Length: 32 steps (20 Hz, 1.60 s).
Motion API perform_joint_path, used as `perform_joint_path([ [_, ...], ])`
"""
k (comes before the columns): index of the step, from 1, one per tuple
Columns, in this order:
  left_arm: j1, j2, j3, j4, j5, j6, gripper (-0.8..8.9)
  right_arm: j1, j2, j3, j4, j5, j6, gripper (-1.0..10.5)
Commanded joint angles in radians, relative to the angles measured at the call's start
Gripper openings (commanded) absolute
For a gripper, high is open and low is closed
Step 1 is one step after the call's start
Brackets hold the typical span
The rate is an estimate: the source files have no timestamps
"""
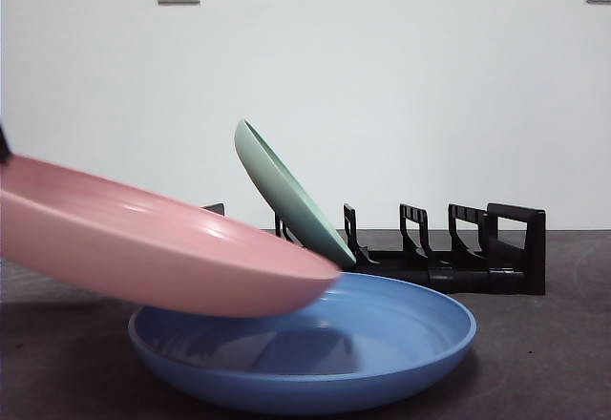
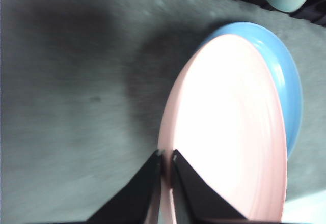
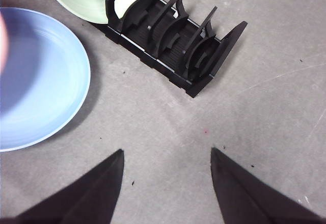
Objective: Place the plate
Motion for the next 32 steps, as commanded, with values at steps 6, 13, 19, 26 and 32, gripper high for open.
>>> perform_joint_path([
  [6,-0.182,0.1,-0.053,0.24,-0.136,-0.252,0.15,0.004,0.006,0.015,0.034,-0.001,0.018,2.7],
  [13,-0.276,0.284,-0.052,0.415,-0.182,-0.321,0.15,0.004,0.006,0.015,0.033,-0.001,0.018,2.7],
  [19,-0.303,0.368,-0.052,0.414,-0.237,-0.317,0.16,0.004,0.006,0.015,0.033,-0.001,0.018,2.7],
  [26,-0.304,0.386,-0.052,0.396,-0.245,-0.284,0.36,0.004,0.006,0.015,0.033,-0.001,0.018,2.7],
  [32,-0.304,0.37,-0.05,0.328,-0.243,-0.235,2.16,0.005,0.006,0.015,0.033,-0.002,0.018,2.7],
])
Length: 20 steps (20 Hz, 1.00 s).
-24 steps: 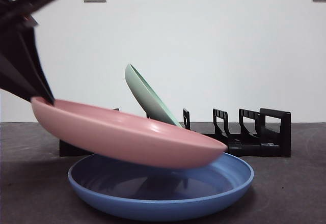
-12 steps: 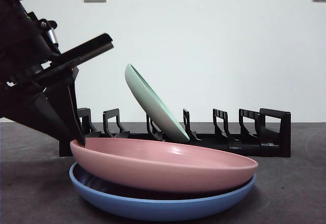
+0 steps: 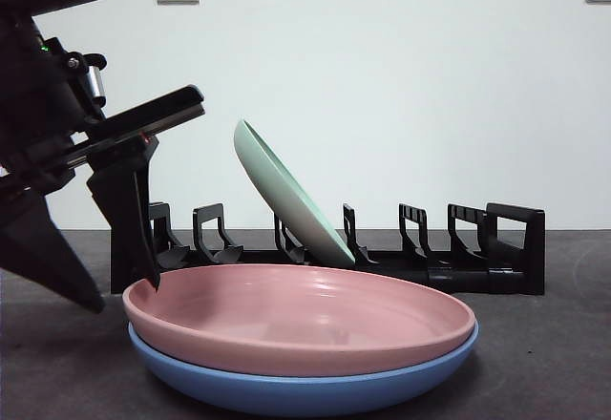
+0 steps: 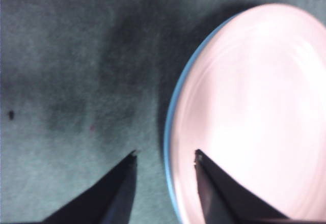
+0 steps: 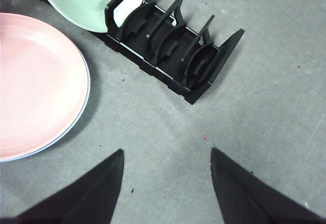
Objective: Place the plate
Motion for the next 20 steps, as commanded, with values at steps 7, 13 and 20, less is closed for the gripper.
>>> perform_joint_path([
  [7,0.05,-0.285,0.063,-0.18,-0.018,0.345,2.49,0.004,0.069,0.018,0.015,-0.137,0.095,3.0],
  [13,0.152,-0.611,0.063,-0.358,-0.116,0.477,2.5,0.005,0.401,0.212,0.034,-0.357,0.175,3.3],
  [20,0.194,-0.819,0.063,-0.473,-0.148,0.476,2.5,0.008,0.824,0.649,0.056,-0.498,0.209,3.3],
])
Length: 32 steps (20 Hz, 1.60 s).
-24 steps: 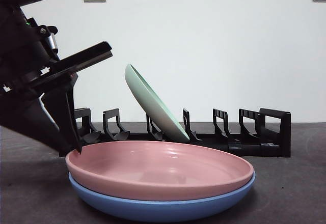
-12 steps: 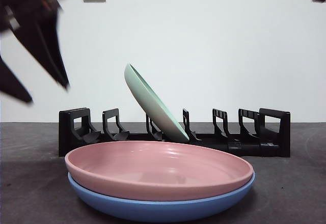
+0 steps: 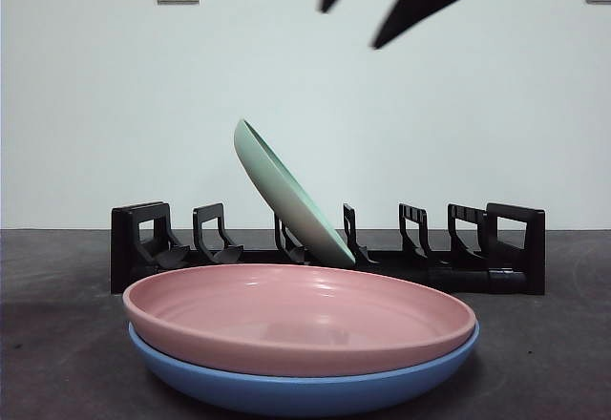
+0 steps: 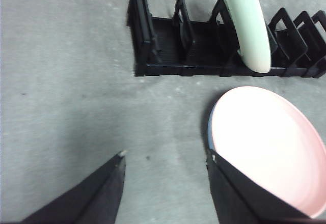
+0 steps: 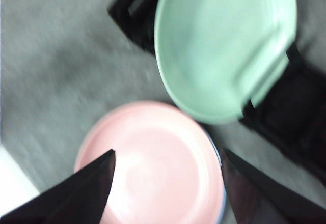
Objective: Place the plate
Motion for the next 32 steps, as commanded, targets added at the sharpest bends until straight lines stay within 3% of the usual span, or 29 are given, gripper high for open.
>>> perform_joint_path([
  [1,-0.001,-0.023,0.011,-0.009,-0.033,0.013,2.5,0.009,0.132,0.149,0.0,-0.035,0.042,3.3],
  [8,-0.001,-0.034,0.011,-0.035,-0.038,0.016,2.5,0.023,0.394,0.409,0.004,-0.072,0.102,3.3],
  [16,-0.001,-0.034,0.011,-0.042,-0.042,0.049,2.5,0.048,0.509,0.444,0.064,-0.073,0.143,3.2],
  [23,-0.001,-0.034,0.011,-0.048,-0.066,0.074,2.5,0.066,0.547,0.444,0.058,-0.052,0.143,2.3],
  [29,-0.001,-0.034,0.011,-0.048,-0.067,0.074,2.5,0.078,0.557,0.445,0.041,-0.044,0.14,0.2],
  [32,-0.001,-0.034,0.011,-0.047,-0.067,0.074,2.5,0.078,0.546,0.467,0.008,-0.044,0.136,0.1],
])
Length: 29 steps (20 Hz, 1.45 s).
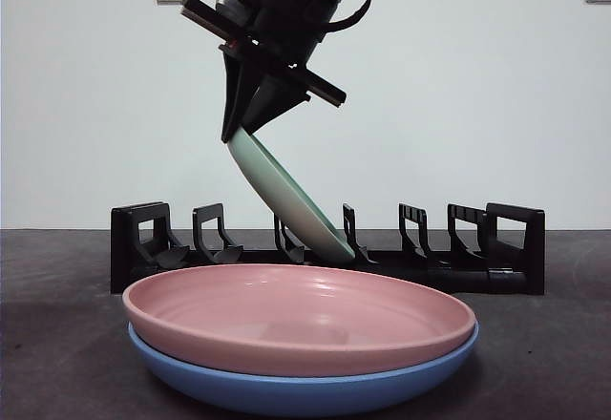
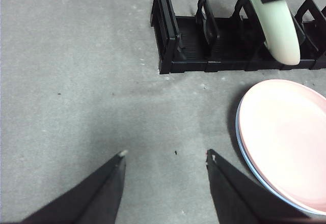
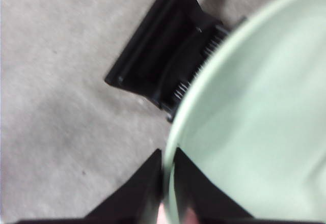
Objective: Place the plate
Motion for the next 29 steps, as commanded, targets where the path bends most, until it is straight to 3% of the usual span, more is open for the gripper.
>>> perform_joint_path([
  [1,-0.004,0.003,0.011,0.011,-0.005,0.011,2.5,0.012,-0.003,0.052,-0.008,-0.013,0.004,0.1],
  [8,-0.004,0.003,0.011,0.012,-0.005,0.011,2.5,0.017,-0.074,0.194,-0.161,-0.043,-0.036,0.1],
  [13,-0.004,0.003,0.011,0.015,-0.005,0.01,2.5,0.061,-0.133,0.272,-0.322,-0.04,-0.187,0.1],
  [20,-0.004,0.003,0.011,0.048,-0.005,0.01,2.5,0.251,-0.245,0.259,-0.302,0.148,-0.224,0.1],
  [25,-0.004,0.003,0.011,0.049,-0.005,0.002,2.5,0.374,-0.38,0.097,-0.215,0.243,-0.223,0.1],
  [29,-0.004,0.003,0.011,0.049,-0.005,0.002,2.5,0.472,-0.589,-0.242,0.01,0.32,-0.223,0.1],
])
